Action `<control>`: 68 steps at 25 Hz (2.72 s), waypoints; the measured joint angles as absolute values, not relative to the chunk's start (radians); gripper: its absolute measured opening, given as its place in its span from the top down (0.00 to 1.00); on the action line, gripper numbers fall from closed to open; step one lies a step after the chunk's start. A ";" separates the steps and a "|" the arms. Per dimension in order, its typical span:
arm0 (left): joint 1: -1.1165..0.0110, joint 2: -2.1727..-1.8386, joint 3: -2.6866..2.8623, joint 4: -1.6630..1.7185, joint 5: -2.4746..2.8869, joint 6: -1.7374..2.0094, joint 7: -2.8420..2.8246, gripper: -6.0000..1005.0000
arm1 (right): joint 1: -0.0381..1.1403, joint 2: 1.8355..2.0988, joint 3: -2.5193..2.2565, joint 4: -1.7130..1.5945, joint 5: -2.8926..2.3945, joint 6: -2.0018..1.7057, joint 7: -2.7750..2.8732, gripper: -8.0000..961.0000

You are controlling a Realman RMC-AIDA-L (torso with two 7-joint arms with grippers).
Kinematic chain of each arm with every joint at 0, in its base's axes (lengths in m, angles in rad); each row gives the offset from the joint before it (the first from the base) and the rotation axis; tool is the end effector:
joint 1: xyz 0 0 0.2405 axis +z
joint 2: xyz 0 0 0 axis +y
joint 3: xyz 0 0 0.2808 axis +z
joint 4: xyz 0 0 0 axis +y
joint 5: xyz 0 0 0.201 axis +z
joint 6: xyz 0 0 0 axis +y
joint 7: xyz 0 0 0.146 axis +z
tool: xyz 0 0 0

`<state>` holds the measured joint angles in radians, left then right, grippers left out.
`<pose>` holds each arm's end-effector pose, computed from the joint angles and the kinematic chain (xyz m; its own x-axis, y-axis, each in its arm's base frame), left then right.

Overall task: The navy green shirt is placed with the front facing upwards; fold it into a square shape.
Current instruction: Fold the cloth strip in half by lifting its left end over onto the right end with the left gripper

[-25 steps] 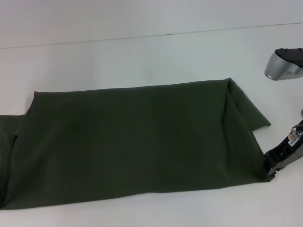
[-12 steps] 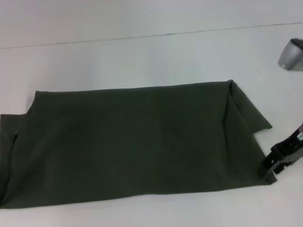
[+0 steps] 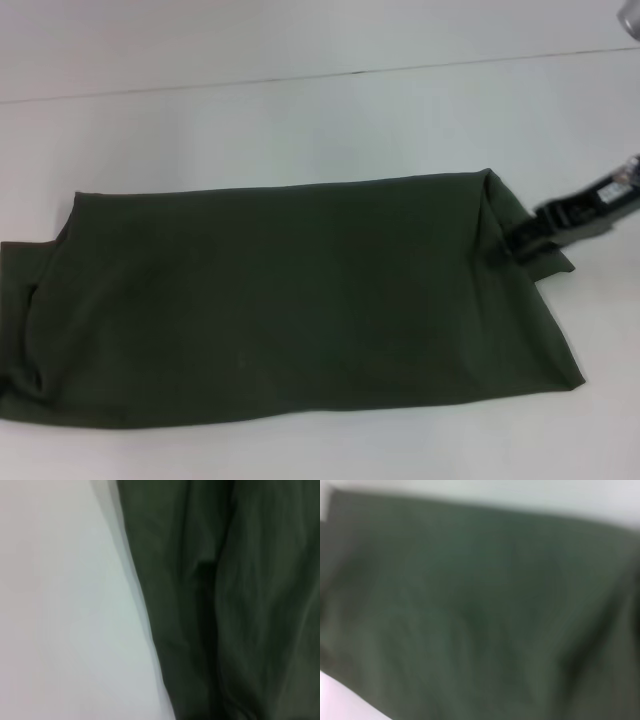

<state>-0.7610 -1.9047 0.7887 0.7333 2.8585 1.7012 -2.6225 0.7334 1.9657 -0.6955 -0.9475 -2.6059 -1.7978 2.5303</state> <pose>-0.3158 0.3583 0.0589 0.1013 0.9843 -0.1448 0.8901 -0.1547 -0.4288 0.2637 0.3688 0.0597 0.3173 -0.9479 -0.0300 -0.9329 -0.3063 -0.1896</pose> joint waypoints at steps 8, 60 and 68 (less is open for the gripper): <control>-0.734 -1.897 0.712 0.754 2.858 1.686 -2.610 1.00 | 0.740 1.982 -0.699 -0.871 -2.483 -1.718 2.485 0.40; -0.625 -1.804 0.503 0.895 2.861 1.811 -2.441 1.00 | 0.791 1.988 -0.706 -0.729 -2.469 -1.608 2.491 0.40; -0.619 -1.799 0.503 0.915 2.861 1.799 -2.468 1.00 | 0.791 1.988 -0.706 -0.729 -2.470 -1.611 2.491 0.40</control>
<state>-0.6187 -1.7989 0.5026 0.9148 2.8608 1.7992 -2.4678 0.7905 1.9878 -0.7056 -0.7285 -2.4696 -1.6111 2.4912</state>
